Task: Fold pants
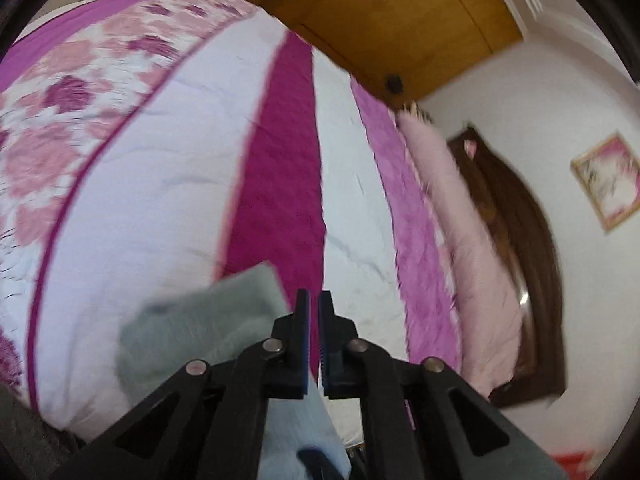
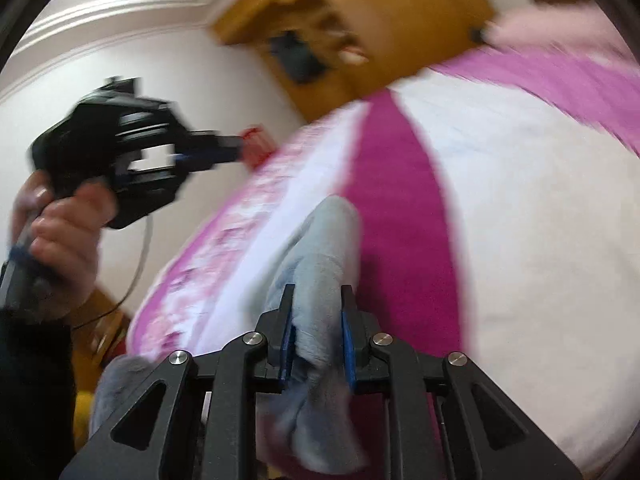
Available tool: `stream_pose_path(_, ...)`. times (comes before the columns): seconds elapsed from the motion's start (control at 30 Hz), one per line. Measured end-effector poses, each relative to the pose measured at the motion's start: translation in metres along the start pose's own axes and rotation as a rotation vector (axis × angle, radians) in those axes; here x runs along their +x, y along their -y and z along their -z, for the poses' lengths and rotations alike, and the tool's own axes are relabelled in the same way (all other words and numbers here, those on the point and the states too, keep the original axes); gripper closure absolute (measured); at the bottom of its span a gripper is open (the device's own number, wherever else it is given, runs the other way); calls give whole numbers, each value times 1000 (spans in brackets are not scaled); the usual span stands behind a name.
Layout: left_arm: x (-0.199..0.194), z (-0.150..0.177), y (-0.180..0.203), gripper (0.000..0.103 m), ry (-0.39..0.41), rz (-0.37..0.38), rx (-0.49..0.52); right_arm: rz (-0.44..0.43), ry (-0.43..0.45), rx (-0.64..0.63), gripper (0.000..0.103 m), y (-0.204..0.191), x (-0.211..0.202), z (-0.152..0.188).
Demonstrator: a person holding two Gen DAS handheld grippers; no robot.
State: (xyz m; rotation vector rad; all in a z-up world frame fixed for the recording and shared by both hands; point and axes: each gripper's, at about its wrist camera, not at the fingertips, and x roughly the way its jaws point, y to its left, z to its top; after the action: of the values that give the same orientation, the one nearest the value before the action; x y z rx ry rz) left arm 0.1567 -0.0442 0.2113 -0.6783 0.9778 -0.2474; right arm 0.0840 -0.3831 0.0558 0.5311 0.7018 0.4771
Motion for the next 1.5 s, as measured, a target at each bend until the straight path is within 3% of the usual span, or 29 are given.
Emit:
stream_pose_path(0.13,75,9,28,100,-132,46,84,55,-1,122,90,44,-19,2)
stream_pose_path(0.2,94,22,25,99,-193,98,47,110,15,138,94,48,-34,5)
stream_pose_path(0.23,95,28,22,97,-199,124,41,144,23,150,94,54,-37,2)
stream_pose_path(0.3,96,38,6,82,-206,130,58,159,45,193,94,72,-45,-4)
stream_pose_path(0.37,85,51,-21,61,-172,100,54,108,42,251,68,84,-48,-3)
stream_pose_path(0.4,78,57,-36,57,-151,85,40,52,33,285,44,86,-51,-4)
stream_pose_path(0.43,69,65,-51,50,-131,81,29,-14,22,318,30,87,-45,-9)
stream_pose_path(0.47,60,74,-67,43,-110,94,22,-102,9,373,27,91,-41,-12)
stream_pose_path(0.53,45,90,-97,31,-82,140,-7,-184,-16,432,26,95,-27,-15)
stream_pose_path(0.57,43,96,-108,22,-80,161,-24,-194,-50,435,26,95,-18,-16)
stream_pose_path(0.63,49,104,-133,17,-120,228,-93,-176,-117,399,26,86,3,-14)
stream_pose_path(0.77,83,108,-180,18,-193,355,-276,-151,-214,208,26,57,26,1)
stream_pose_path(0.87,89,98,-182,17,-175,430,-268,-190,-249,130,32,40,33,10)
stream_pose_path(0.9,92,95,-181,17,-180,440,-269,-234,-267,142,46,38,36,14)
stream_pose_path(1.0,103,87,-172,17,-181,470,-250,-241,-244,125,73,34,41,19)
stream_pose_path(1.03,109,85,-164,18,-197,492,-218,-235,-233,128,75,34,42,19)
stream_pose_path(1.1,125,79,-146,28,-245,452,-127,-249,-218,163,76,32,41,21)
stream_pose_path(1.13,132,76,-138,55,-261,407,-87,-256,-218,174,76,31,41,21)
stream_pose_path(1.17,139,70,-133,76,-280,331,-59,-250,-224,182,77,30,40,21)
stream_pose_path(1.27,140,51,-123,79,-286,341,-35,-117,-275,161,65,29,31,20)
stream_pose_path(1.33,137,46,-113,77,-288,311,39,-28,-256,114,48,31,19,16)
stream_pose_path(1.4,136,47,-106,64,-286,191,117,76,-176,37,45,27,-7,9)
stream_pose_path(1.43,129,49,-104,50,-251,127,157,101,-149,1,45,23,-15,7)
stream_pose_path(1.5,100,55,-109,46,-145,110,202,92,-128,-54,45,8,-21,5)
